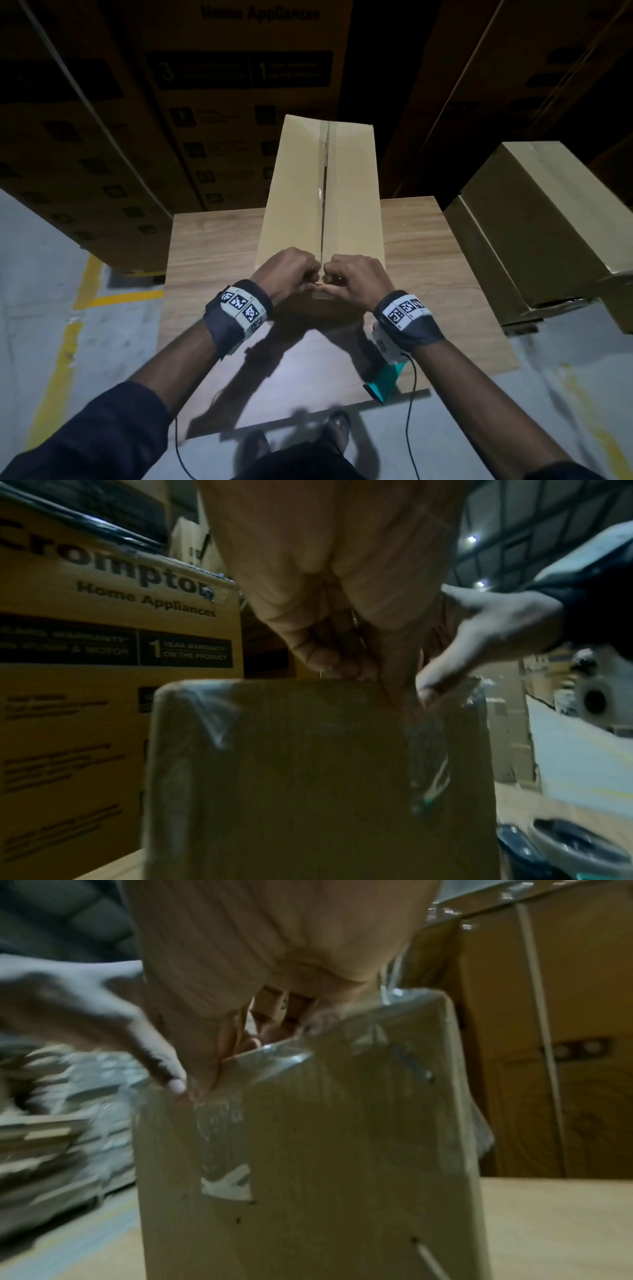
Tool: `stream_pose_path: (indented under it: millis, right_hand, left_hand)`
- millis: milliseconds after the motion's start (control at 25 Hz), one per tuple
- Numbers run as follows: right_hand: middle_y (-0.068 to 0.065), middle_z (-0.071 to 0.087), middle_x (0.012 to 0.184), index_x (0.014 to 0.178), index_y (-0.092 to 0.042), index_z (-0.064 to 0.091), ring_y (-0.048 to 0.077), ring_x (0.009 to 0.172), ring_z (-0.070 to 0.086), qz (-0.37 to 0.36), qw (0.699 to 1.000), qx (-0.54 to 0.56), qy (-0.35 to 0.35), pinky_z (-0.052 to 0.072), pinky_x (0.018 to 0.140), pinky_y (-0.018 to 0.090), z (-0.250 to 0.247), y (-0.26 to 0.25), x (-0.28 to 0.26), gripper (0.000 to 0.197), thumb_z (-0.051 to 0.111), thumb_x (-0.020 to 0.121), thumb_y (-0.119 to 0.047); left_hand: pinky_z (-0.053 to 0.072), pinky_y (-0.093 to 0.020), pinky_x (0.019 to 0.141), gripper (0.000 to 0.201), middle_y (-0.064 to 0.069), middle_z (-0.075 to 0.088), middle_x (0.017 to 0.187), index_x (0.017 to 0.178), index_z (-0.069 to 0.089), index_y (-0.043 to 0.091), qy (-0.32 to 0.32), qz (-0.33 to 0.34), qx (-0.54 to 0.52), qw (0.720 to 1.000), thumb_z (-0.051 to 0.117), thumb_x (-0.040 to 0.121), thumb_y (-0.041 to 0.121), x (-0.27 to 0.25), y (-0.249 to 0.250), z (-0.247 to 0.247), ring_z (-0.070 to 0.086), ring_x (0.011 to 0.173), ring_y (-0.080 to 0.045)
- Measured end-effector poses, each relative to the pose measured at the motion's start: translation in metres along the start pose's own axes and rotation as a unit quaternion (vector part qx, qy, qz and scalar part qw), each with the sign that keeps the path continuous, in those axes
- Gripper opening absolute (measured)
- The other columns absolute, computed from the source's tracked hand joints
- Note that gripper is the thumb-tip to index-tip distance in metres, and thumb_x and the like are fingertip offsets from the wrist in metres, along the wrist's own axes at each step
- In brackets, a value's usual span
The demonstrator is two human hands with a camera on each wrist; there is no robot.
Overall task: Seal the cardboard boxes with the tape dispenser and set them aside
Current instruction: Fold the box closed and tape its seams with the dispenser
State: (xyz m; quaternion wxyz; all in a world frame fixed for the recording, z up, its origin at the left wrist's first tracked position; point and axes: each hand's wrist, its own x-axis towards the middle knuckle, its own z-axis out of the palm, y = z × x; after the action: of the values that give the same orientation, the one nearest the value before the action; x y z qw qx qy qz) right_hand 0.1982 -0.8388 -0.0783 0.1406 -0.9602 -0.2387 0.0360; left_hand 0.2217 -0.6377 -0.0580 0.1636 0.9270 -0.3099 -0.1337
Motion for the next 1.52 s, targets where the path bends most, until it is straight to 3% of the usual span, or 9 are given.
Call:
stream_pose_path:
  millis: [360, 600, 720, 920, 1000, 1080, 1200, 1320, 1520]
  right_hand:
    - [-0.029, 0.065, 0.097, 0.097, -0.034, 0.066, -0.012, 0.080, 0.058, 0.070, 0.993, 0.091, 0.034, 0.055, 0.070, 0.022, -0.013, 0.074, -0.056, 0.027, 0.085, 0.078, -0.038]
    - [-0.022, 0.070, 0.108, 0.097, -0.027, 0.063, -0.002, 0.095, 0.064, 0.038, 0.993, 0.107, -0.041, 0.057, 0.083, 0.027, -0.022, 0.086, -0.042, 0.028, 0.086, 0.081, -0.025]
    - [-0.019, 0.068, 0.103, 0.099, -0.030, 0.063, -0.002, 0.088, 0.063, 0.011, 0.993, 0.086, -0.074, 0.058, 0.080, 0.031, -0.038, 0.102, -0.036, 0.030, 0.085, 0.081, -0.017]
    - [-0.002, 0.063, 0.114, 0.120, -0.030, 0.059, 0.019, 0.093, 0.064, 0.119, 0.991, -0.024, 0.064, 0.055, 0.076, 0.041, -0.057, 0.154, 0.011, 0.041, 0.077, 0.087, -0.013]
    - [-0.001, 0.064, 0.113, 0.123, -0.029, 0.058, 0.019, 0.091, 0.065, 0.233, 0.954, 0.066, 0.177, 0.053, 0.075, 0.035, -0.037, 0.160, -0.014, 0.043, 0.078, 0.087, -0.017]
    - [0.002, 0.066, 0.099, 0.110, -0.024, 0.060, 0.029, 0.090, 0.067, 0.370, 0.882, 0.169, 0.239, 0.052, 0.077, 0.035, 0.006, 0.148, -0.074, 0.027, 0.076, 0.089, -0.026]
    - [0.013, 0.067, 0.102, 0.104, -0.020, 0.054, 0.040, 0.101, 0.066, 0.549, 0.802, 0.233, 0.042, 0.054, 0.087, 0.042, 0.085, 0.120, -0.161, 0.037, 0.075, 0.088, -0.046]
    - [0.015, 0.065, 0.120, 0.143, -0.023, 0.029, 0.038, 0.106, 0.066, 0.606, 0.735, 0.293, -0.081, 0.053, 0.088, 0.037, 0.145, 0.102, -0.186, 0.104, 0.078, 0.067, -0.075]
    - [0.016, 0.052, 0.110, 0.116, -0.021, 0.023, 0.040, 0.095, 0.062, 0.675, 0.635, 0.370, 0.068, 0.055, 0.086, 0.046, 0.164, 0.069, -0.160, 0.092, 0.096, 0.062, -0.038]
  left_hand:
    - [0.051, -0.030, 0.070, 0.021, 0.007, 0.061, 0.094, 0.100, 0.066, 0.022, 0.066, -0.007, -0.002, 0.998, 0.079, 0.087, 0.031, -0.051, -0.081, -0.008, 0.057, 0.083, -0.012]
    - [0.058, -0.039, 0.067, 0.015, 0.008, 0.064, 0.086, 0.090, 0.070, 0.018, 0.083, -0.017, -0.093, 0.992, 0.083, 0.084, 0.022, -0.053, -0.082, -0.005, 0.061, 0.078, -0.008]
    - [0.053, -0.028, 0.071, 0.016, 0.016, 0.062, 0.091, 0.102, 0.070, 0.027, 0.038, 0.012, -0.087, 0.995, 0.078, 0.090, 0.033, -0.081, -0.052, 0.020, 0.058, 0.079, -0.003]
    - [0.049, -0.036, 0.079, 0.018, 0.007, 0.055, 0.097, 0.119, 0.061, 0.035, -0.006, 0.073, -0.060, 0.995, 0.047, 0.107, 0.037, -0.027, 0.066, 0.061, 0.050, 0.087, -0.019]
    - [0.051, -0.032, 0.081, 0.051, -0.006, 0.054, 0.115, 0.151, 0.044, 0.021, 0.012, 0.070, -0.054, 0.996, 0.059, 0.102, 0.020, 0.013, 0.094, 0.061, 0.051, 0.093, -0.019]
    - [0.053, -0.032, 0.086, 0.060, -0.009, 0.053, 0.126, 0.157, 0.037, 0.021, 0.045, 0.048, -0.105, 0.992, 0.061, 0.101, 0.022, 0.028, 0.097, 0.049, 0.054, 0.102, -0.020]
    - [0.050, -0.040, 0.092, 0.064, -0.006, 0.057, 0.129, 0.152, 0.046, 0.029, 0.167, -0.008, -0.050, 0.985, 0.071, 0.093, 0.034, 0.002, 0.056, 0.029, 0.057, 0.108, -0.023]
    - [0.035, -0.057, 0.107, 0.090, -0.008, 0.045, 0.153, 0.152, 0.042, 0.036, 0.180, -0.188, 0.061, 0.964, 0.079, 0.074, 0.064, -0.065, -0.026, 0.015, 0.047, 0.135, -0.034]
    - [0.023, -0.080, 0.108, 0.120, -0.013, 0.019, 0.167, 0.157, 0.031, 0.037, 0.156, -0.413, 0.080, 0.894, 0.062, 0.057, 0.097, -0.146, -0.110, 0.020, 0.015, 0.152, -0.040]
